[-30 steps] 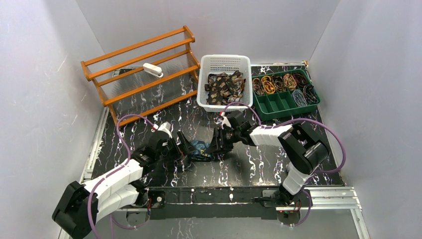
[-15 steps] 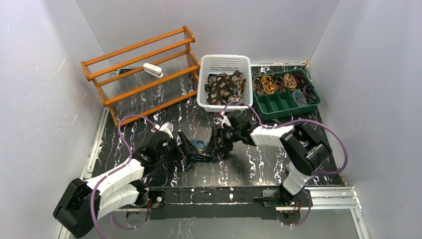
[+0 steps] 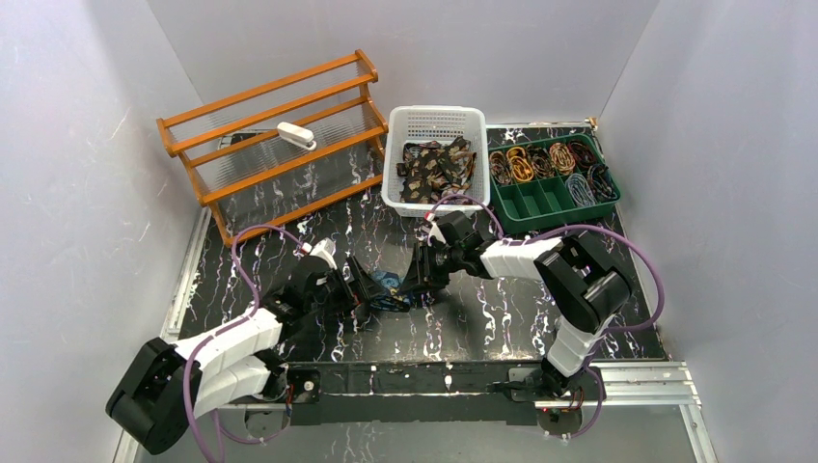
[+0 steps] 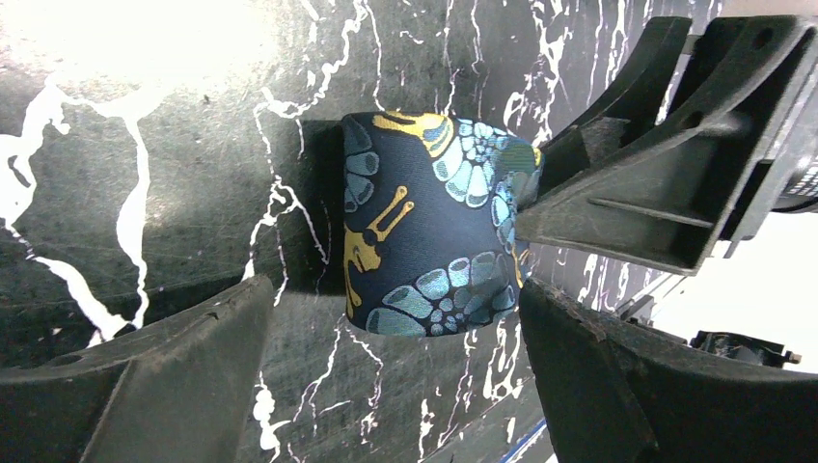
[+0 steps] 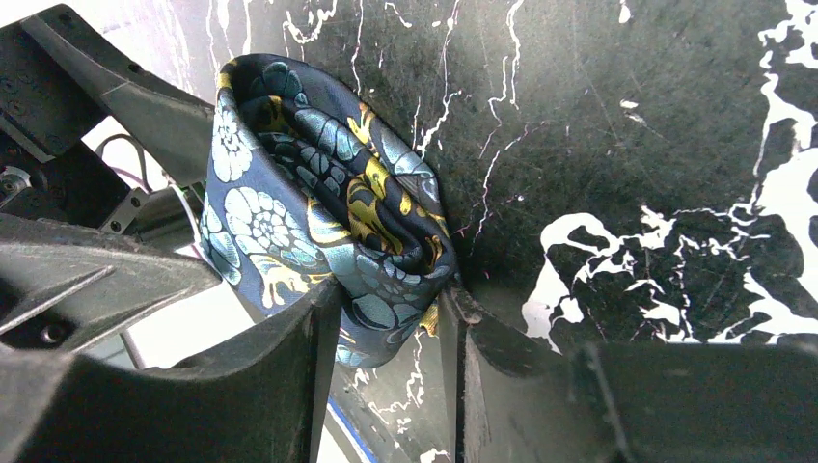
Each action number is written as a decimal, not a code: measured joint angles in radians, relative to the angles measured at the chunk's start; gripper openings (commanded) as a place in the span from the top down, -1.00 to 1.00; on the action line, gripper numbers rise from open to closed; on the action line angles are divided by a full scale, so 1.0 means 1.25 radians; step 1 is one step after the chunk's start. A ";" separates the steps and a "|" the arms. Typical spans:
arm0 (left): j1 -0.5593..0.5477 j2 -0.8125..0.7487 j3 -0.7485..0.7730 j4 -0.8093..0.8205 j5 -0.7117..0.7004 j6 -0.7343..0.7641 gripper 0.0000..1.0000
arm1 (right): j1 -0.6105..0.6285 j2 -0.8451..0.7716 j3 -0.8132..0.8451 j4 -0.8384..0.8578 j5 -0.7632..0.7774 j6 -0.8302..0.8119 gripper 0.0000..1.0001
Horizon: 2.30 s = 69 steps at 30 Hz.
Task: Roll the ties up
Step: Pick up the tie at the center of the board.
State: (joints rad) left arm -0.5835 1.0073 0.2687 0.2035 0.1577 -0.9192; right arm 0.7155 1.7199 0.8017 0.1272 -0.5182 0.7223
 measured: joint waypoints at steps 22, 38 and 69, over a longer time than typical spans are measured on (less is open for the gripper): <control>0.002 0.096 -0.083 0.270 0.070 -0.131 -0.51 | -0.002 0.002 -0.044 0.069 -0.012 0.010 0.05; 0.003 0.152 -0.104 0.367 0.096 -0.166 -0.40 | -0.002 0.001 -0.085 0.139 -0.031 0.045 0.05; 0.004 0.251 -0.110 0.477 0.138 -0.199 0.09 | -0.001 -0.002 -0.117 0.192 -0.045 0.076 0.00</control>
State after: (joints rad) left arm -0.5781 1.3209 0.1307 0.7998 0.3305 -1.1675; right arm 0.7139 1.7180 0.6559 0.3668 -0.5739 0.8173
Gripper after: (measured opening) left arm 0.497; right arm 0.480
